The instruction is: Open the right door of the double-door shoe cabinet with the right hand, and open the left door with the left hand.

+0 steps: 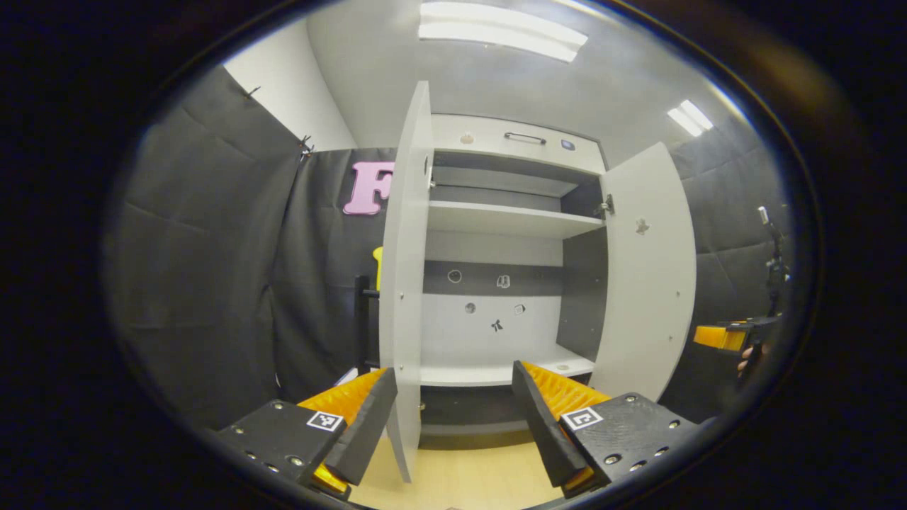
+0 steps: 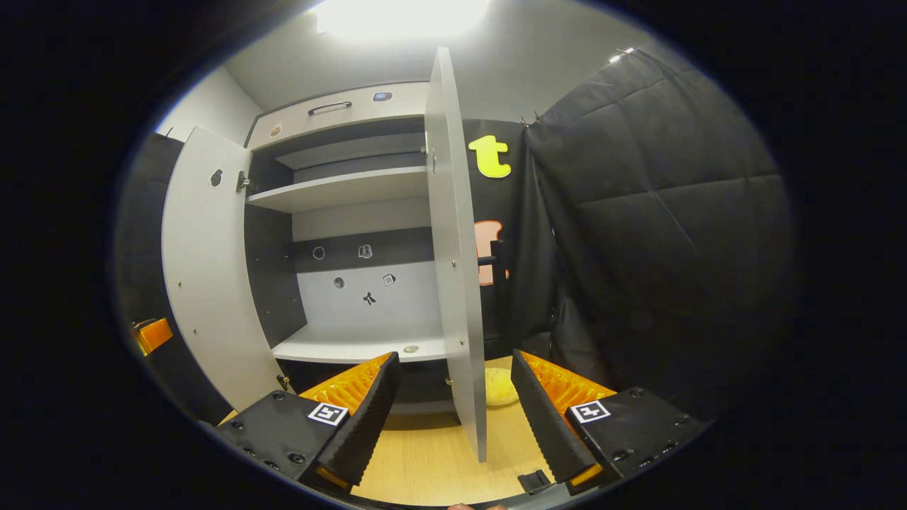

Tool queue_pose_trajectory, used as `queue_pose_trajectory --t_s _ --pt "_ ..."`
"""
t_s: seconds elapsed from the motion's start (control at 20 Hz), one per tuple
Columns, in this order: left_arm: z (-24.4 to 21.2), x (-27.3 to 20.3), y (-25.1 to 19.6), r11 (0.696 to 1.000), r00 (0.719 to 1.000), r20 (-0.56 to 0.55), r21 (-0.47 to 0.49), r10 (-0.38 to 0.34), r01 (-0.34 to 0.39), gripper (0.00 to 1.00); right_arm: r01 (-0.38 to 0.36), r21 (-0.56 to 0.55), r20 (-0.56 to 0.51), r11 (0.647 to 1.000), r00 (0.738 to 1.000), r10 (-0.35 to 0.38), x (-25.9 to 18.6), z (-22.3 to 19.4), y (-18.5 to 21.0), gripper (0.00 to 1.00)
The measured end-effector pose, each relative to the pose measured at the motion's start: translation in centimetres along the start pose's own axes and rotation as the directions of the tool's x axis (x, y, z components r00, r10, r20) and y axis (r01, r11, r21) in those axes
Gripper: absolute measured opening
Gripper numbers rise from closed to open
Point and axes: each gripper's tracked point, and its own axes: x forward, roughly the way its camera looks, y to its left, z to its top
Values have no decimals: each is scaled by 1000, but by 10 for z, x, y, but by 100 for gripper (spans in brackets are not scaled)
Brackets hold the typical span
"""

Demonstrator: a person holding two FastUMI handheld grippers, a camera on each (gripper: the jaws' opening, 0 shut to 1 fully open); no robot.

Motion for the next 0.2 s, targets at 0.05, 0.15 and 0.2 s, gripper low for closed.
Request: queue_pose_trajectory --t_s 0.05,0.15,0.2 --pt "-5 -2 -2 1000 1000 3 -5 -7 7 95 2 -2 3 1000 1000 -2 -1 1 0 98" --pt "-9 -3 -2 1000 1000 10 -8 -4 4 95 12 -11 9 1000 1000 -12 -1 0 -5 92" --pt "-9 -3 -1 1000 1000 13 -10 7 -7 95 21 -13 12 1000 1000 -21 0 -1 -8 92"
